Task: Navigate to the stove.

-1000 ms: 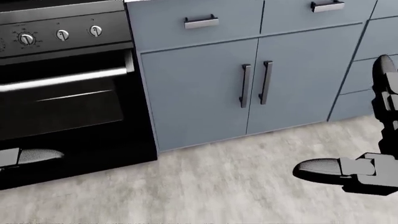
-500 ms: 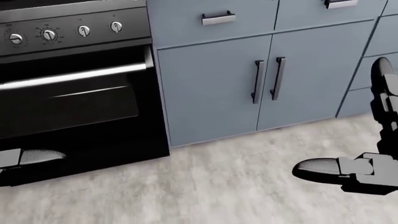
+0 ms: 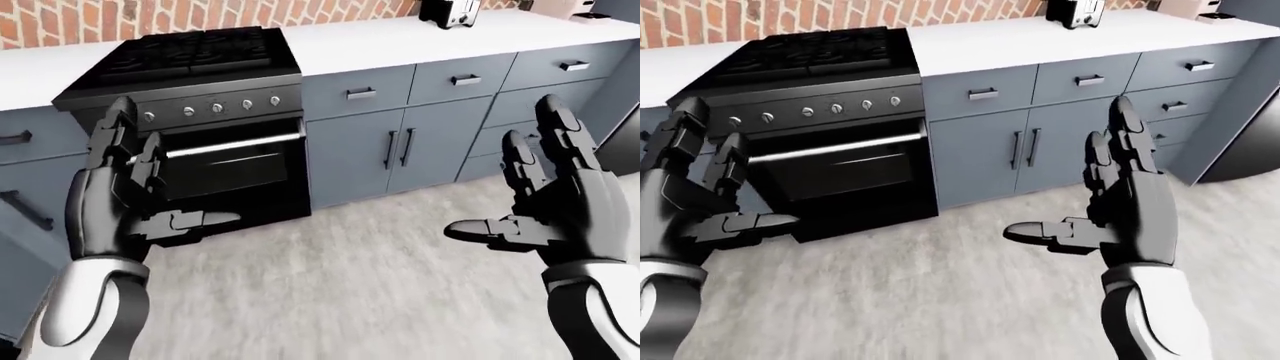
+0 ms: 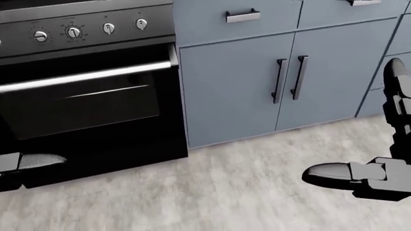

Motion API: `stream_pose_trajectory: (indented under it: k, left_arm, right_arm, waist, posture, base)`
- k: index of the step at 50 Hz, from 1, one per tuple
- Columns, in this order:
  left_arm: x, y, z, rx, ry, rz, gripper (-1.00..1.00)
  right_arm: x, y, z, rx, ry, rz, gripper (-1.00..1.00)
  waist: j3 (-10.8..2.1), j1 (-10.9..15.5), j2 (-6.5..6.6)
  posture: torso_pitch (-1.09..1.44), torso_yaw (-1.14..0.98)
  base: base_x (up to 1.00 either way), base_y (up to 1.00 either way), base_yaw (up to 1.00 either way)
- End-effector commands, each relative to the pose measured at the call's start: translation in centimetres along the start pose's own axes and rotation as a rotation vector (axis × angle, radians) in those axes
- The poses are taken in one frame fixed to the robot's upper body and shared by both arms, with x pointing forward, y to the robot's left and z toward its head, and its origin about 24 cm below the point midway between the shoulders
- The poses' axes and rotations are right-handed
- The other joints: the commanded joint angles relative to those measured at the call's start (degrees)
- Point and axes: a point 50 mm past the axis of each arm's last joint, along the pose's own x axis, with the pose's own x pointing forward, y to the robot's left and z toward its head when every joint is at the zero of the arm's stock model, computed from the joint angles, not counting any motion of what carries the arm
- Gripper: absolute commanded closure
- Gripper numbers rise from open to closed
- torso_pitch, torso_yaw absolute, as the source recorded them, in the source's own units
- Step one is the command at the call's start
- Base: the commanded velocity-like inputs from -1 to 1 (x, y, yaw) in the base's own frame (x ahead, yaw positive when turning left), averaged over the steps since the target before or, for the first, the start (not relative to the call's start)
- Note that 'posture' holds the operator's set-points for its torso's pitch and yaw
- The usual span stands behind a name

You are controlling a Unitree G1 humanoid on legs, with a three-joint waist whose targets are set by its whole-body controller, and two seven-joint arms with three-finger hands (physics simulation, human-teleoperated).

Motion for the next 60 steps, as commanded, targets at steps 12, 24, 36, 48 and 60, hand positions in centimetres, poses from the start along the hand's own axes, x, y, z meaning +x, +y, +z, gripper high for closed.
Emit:
stream_pose_trajectory:
  k: [12,24,36,48,60]
  left_arm:
    - [-0.06,0.05,0.68,0.01,-0.049,0.008,-1.0]
    - [-0.04,0.19,0.66,0.008,-0.048,0.011,-1.0]
    - [0.0,0.09,0.64,0.012,-0.05,0.008,-1.0]
    - [0.04,0.06,0.66,0.012,-0.051,0.007,-1.0]
    - [-0.13,0.06,0.62,0.014,-0.049,0.005,-1.0]
  right_arm:
    - [-0.09,0.24,0.71,0.001,-0.056,0.018,-1.0]
    - [-0.06,0.26,0.61,0.001,-0.055,0.017,-1.0]
    - [-0.06,0.16,0.73,0.003,-0.057,0.015,-1.0]
    - [-0.03,0.21,0.74,0.003,-0.057,0.013,-1.0]
    - [-0.12,0.25,0.66,0.003,-0.056,0.015,-1.0]
  waist:
    - [-0.62,0.5,-3.76]
    - [-0.39,0.4,-2.96]
    - [-0.52,0.4,-2.89]
    - [-0.54,0.5,-3.99]
    - [-0.83,0.6,-1.85]
  posture:
    - [0.0,0.0]
    - [0.0,0.0]
    - [0.0,0.0]
    - [0.0,0.0]
    - [0.0,0.0]
  base:
    - [0.0,0.21,0.0]
    - [0.0,0.21,0.0]
    - [0.0,0.21,0.0]
    - [0.0,0.21,0.0]
    - [0.0,0.21,0.0]
